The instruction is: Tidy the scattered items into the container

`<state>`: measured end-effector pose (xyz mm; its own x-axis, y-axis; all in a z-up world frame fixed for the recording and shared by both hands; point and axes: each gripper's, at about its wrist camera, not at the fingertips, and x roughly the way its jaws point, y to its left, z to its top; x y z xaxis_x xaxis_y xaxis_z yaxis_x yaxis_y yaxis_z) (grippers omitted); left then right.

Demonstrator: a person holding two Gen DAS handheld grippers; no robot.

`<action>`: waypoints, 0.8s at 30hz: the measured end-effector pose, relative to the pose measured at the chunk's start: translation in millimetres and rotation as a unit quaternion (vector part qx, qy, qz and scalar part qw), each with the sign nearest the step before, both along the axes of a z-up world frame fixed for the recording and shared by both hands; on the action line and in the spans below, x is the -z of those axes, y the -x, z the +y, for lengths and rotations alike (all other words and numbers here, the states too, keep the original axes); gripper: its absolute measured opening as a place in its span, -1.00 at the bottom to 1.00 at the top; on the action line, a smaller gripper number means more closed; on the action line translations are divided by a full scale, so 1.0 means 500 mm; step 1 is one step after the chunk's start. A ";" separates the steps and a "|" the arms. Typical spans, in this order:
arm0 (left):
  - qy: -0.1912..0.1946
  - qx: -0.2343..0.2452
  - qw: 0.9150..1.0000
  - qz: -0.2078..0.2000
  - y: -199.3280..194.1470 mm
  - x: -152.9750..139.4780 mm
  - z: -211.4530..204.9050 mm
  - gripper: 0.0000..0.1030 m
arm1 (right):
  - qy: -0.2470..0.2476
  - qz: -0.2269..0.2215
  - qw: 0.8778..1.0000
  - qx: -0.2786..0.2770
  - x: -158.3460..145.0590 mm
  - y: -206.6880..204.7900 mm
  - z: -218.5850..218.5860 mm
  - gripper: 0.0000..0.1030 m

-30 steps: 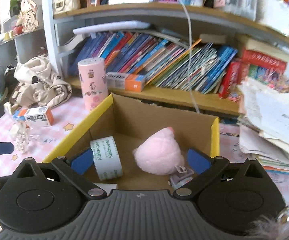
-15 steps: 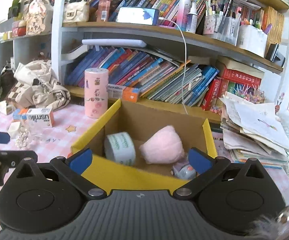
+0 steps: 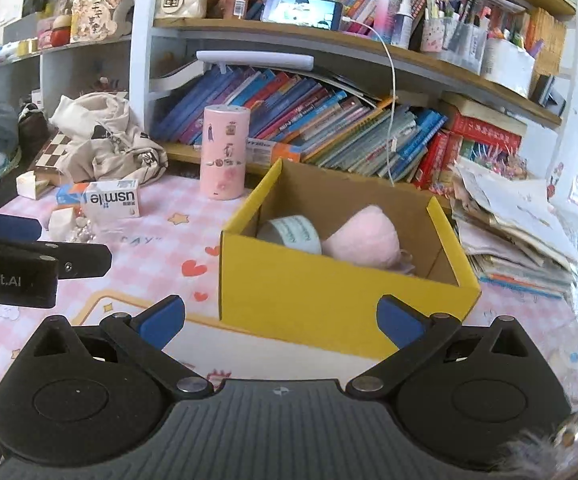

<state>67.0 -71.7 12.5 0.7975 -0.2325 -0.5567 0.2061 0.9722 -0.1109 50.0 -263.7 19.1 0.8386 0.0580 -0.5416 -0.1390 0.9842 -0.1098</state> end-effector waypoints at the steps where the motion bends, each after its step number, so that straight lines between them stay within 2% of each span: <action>1: -0.002 0.001 1.000 0.002 0.003 0.002 0.003 0.81 | -0.001 0.005 1.000 0.006 0.003 0.002 0.002 1.00; 6: -0.015 0.004 1.000 0.012 0.017 0.009 0.022 0.88 | -0.002 0.026 0.999 0.035 0.017 0.011 0.014 1.00; 9: -0.017 0.002 1.000 0.014 0.023 0.010 0.037 0.88 | 0.000 0.023 0.999 0.045 0.020 0.018 0.026 1.00; 24: -0.023 -0.031 0.999 0.028 0.061 0.017 0.127 0.89 | 0.007 0.042 0.999 -0.004 0.030 0.040 0.127 1.00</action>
